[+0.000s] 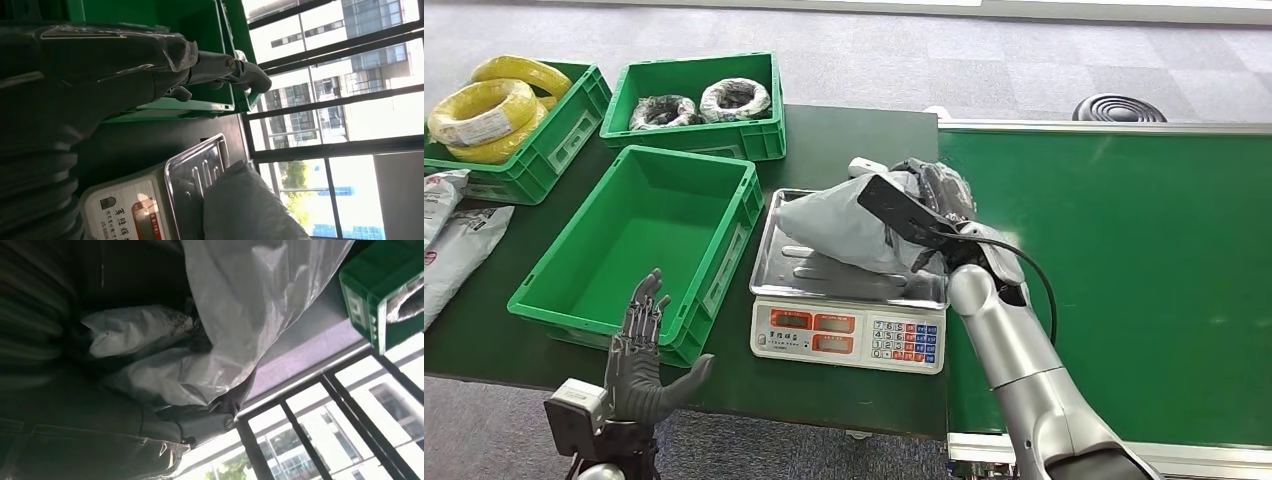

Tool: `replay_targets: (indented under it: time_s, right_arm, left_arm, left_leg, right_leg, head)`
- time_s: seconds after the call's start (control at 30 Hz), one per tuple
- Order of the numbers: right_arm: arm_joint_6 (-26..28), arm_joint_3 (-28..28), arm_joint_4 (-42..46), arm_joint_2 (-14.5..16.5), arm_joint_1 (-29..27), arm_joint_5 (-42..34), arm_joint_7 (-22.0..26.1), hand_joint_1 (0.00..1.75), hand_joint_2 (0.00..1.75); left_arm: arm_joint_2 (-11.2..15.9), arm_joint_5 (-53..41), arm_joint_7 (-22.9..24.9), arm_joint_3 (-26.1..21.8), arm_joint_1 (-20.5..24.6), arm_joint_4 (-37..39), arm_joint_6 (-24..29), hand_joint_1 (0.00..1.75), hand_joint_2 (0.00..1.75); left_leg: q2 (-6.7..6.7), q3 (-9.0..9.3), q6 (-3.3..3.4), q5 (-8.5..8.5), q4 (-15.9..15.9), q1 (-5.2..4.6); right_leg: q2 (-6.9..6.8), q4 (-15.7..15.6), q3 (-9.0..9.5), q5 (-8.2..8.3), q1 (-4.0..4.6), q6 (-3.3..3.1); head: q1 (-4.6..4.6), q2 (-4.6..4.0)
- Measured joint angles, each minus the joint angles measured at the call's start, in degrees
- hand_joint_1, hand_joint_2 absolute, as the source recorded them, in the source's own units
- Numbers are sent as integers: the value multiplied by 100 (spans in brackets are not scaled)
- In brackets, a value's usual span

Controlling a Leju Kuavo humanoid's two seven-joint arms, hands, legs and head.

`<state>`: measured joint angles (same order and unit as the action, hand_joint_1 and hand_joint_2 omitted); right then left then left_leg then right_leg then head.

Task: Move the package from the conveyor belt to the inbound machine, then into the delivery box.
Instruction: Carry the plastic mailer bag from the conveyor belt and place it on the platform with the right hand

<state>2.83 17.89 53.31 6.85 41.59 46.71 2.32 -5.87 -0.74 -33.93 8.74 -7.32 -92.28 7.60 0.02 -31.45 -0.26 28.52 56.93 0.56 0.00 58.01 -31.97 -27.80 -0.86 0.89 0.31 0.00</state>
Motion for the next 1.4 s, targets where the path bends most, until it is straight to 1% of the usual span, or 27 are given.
replay_targets:
  time_s: [0.1, 0.27, 0.37, 0.47, 0.6, 0.73, 0.83, 0.9, 1.0, 1.07, 1.13, 1.27, 1.4]
  right_arm:
    - [-51, 8, -441, 77, 93, -136, 173, 0, 175]
    - [-65, 3, -785, 122, 191, -249, 271, 0, 175]
    - [-116, -81, -809, 124, 158, -722, 646, 0, 175]
    - [-317, -252, -558, 102, -15, -1445, 1062, 0, 175]
    - [-550, -469, 317, -61, -432, -2249, 1190, 0, 175]
    - [-653, -727, 1477, -415, -1031, -2785, 1269, 0, 175]
    - [-404, -1028, 2232, -759, -1618, -3165, 1567, 0, 175]
    - [-237, -1196, 2520, -924, -1941, -3342, 1750, 0, 175]
    - [-186, -1257, 2605, -980, -2063, -3395, 1813, 0, 175]
    - [-11, -1581, 3042, -1165, -2972, -3541, 2083, 0, 175]
    - [173, -1937, 3559, -1318, -4038, -3668, 2351, 0, 175]
    - [213, -2101, 3956, -1197, -4707, -3658, 2362, 0, 175]
    - [98, -2139, 4190, -1090, -5148, -3665, 2355, 0, 175]
  left_arm:
    - [-22, -21, 19, -7, 10, 0, -20, 0, 175]
    - [-40, -34, 24, -20, 10, 0, -42, 0, 175]
    - [-59, -48, 39, -19, -2, 0, -52, 0, 175]
    - [-78, -78, 45, -9, -56, 0, -51, 0, 175]
    - [-87, -133, 33, 9, -137, -3, -39, 0, 175]
    - [-82, -303, -24, 9, -211, -117, -39, 0, 175]
    - [-50, -489, -111, 3, -275, -372, 22, 0, 175]
    - [-17, -586, -167, 3, -318, -523, 82, 0, 175]
    - [0, -613, -188, 3, -333, -576, 105, 0, 175]
    - [90, -853, -261, 59, -394, -915, 215, 0, 175]
    - [178, -1186, -265, 175, -435, -1288, 290, 0, 175]
    - [198, -1604, 184, 528, -215, -1335, 72, 0, 175]
    - [233, -2225, 580, 1089, 245, -1068, 112, 0, 175]
  left_leg:
    - [0, 0, 0, 0, 0, 0]
    - [1, 2, 0, 0, 0, 0]
    - [0, 3, 0, 0, 0, 0]
    - [0, 4, 0, 0, 1, 0]
    - [-3, -2, 0, 1, 2, 0]
    - [-7, -9, 1, 2, 3, -1]
    - [-17, -10, 1, 5, 3, -1]
    - [-22, -10, 1, 7, 2, -1]
    - [-23, -10, 1, 8, 2, -1]
    - [-22, -11, -2, 11, 1, 0]
    - [-22, -10, -6, 13, -1, 1]
    - [-30, -6, -6, 12, -1, 1]
    - [-28, -2, -4, 10, -1, 0]
  right_leg:
    - [0, 0, 0, 0, 0, 0]
    - [1, 0, 0, 0, 1, 0]
    - [0, 0, 0, 0, 0, 0]
    - [0, 0, -1, 0, 0, 0]
    - [-3, -2, -5, 0, 0, 0]
    - [-6, -4, -10, -1, -1, 0]
    - [-9, -6, -9, -2, -2, 1]
    - [-10, -7, -8, -3, -2, 1]
    - [-11, -7, -8, -3, -2, 1]
    - [-12, -7, -10, -4, -1, 0]
    - [-12, -7, -13, -5, 1, -1]
    - [-21, -7, -6, -7, 1, -1]
    - [-20, -7, -2, -5, -2, 0]
  head:
    - [-1, 0]
    - [-1, 0]
    - [-1, 0]
    - [-1, 0]
    - [-1, 0]
    - [-1, 0]
    - [-2, 0]
    - [-1, 0]
    - [0, 0]
    - [-2, 0]
    - [-3, 0]
    - [-1, 0]
    - [-1, 0]
